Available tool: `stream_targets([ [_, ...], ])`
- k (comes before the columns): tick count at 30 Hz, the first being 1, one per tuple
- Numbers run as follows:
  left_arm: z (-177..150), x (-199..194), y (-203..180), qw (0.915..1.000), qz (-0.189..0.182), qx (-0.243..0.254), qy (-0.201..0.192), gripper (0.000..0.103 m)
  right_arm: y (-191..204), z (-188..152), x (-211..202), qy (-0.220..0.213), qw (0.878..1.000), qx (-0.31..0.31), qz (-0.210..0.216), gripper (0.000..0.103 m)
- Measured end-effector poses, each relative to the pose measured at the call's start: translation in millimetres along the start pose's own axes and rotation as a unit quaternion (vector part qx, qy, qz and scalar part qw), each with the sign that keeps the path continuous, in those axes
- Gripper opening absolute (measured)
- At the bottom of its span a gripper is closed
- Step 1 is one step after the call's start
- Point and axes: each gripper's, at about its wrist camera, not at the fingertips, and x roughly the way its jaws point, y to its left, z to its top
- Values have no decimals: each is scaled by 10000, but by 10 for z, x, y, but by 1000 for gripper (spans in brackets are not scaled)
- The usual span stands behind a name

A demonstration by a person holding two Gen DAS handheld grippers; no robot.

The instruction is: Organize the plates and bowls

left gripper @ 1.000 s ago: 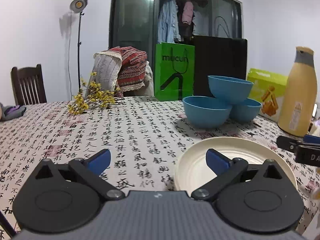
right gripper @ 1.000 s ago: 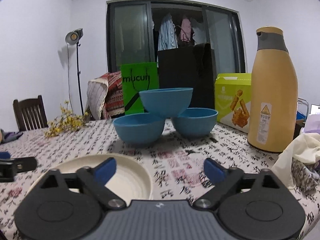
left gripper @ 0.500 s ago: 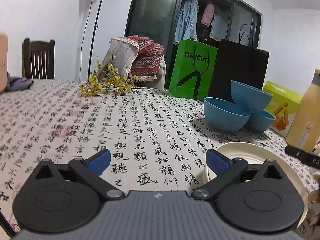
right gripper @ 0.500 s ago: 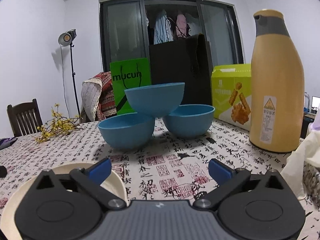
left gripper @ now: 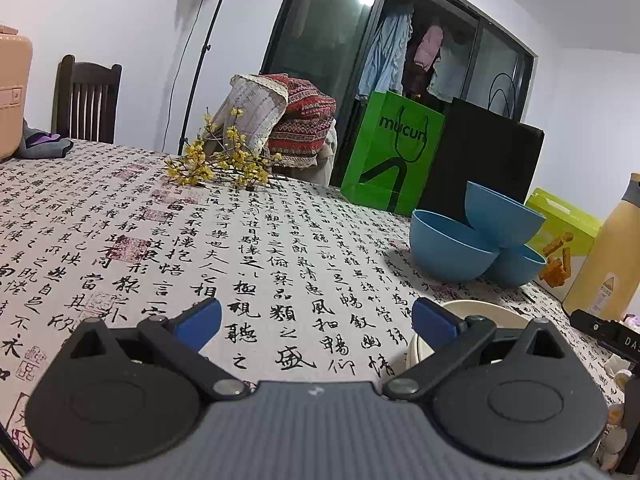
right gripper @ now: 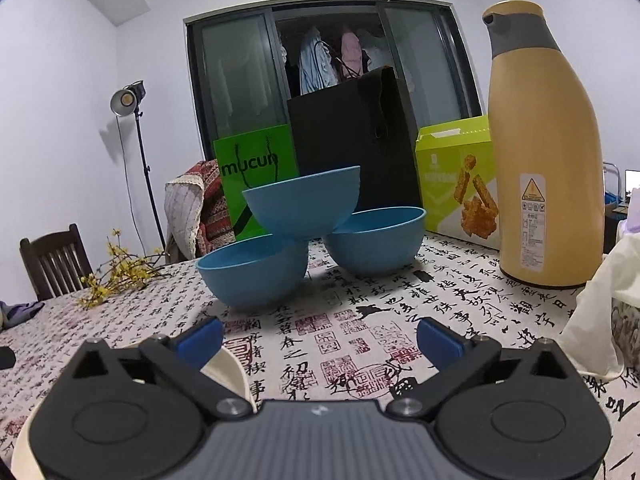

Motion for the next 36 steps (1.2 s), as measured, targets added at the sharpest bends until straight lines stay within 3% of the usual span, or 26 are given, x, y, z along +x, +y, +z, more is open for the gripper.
stream_targets([
  [36,-36,-83,-63,9994,150,178,-258,103,39,-14,-16,-59,9999,-40,-109,103],
])
